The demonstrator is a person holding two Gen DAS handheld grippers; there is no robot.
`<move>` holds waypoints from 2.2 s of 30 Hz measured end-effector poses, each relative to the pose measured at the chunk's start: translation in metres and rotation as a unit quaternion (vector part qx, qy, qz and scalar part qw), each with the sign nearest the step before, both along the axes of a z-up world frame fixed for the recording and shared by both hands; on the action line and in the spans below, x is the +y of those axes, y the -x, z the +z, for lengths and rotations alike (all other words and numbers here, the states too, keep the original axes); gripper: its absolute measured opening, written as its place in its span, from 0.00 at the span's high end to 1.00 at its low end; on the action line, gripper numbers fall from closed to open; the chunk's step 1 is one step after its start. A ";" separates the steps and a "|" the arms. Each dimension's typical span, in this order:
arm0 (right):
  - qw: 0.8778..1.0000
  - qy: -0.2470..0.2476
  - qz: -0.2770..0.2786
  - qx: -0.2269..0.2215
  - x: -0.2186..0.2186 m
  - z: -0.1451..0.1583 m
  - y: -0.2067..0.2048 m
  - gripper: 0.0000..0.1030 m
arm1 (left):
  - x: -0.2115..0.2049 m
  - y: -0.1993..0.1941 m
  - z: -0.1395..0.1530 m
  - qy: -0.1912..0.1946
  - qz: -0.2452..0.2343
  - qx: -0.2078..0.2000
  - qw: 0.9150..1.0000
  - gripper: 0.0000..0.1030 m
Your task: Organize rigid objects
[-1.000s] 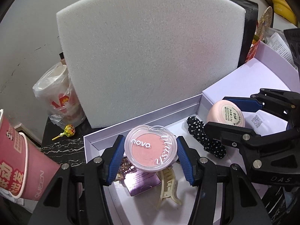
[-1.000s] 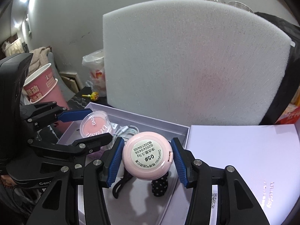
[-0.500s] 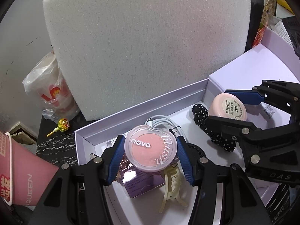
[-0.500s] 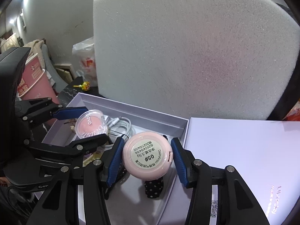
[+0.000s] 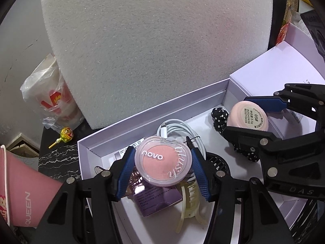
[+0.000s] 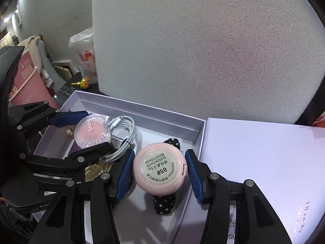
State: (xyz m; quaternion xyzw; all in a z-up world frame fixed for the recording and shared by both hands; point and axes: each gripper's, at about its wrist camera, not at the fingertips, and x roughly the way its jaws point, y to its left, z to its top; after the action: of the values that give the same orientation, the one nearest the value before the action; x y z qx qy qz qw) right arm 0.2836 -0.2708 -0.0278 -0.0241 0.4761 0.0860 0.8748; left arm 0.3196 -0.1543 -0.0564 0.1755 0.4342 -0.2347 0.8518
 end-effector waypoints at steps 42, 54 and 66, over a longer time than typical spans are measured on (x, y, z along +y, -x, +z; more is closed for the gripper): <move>0.997 0.019 -0.031 -0.063 -0.010 0.075 0.066 0.30 | 0.015 0.067 0.073 0.011 0.025 -0.066 0.997 0.23; 0.991 0.039 -0.045 -0.120 -0.006 0.115 0.115 0.18 | 0.034 0.118 0.109 0.035 0.038 -0.104 0.993 0.22; 0.982 0.061 -0.068 -0.168 -0.003 0.140 0.170 0.14 | 0.046 0.172 0.131 0.041 0.050 -0.145 0.987 0.22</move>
State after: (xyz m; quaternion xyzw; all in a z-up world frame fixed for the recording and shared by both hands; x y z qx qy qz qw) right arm 0.1134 -0.2734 0.1121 -0.0589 0.3272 -0.0079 0.9431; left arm 0.1480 -0.1079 0.0747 0.1511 0.3042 -0.1814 0.9229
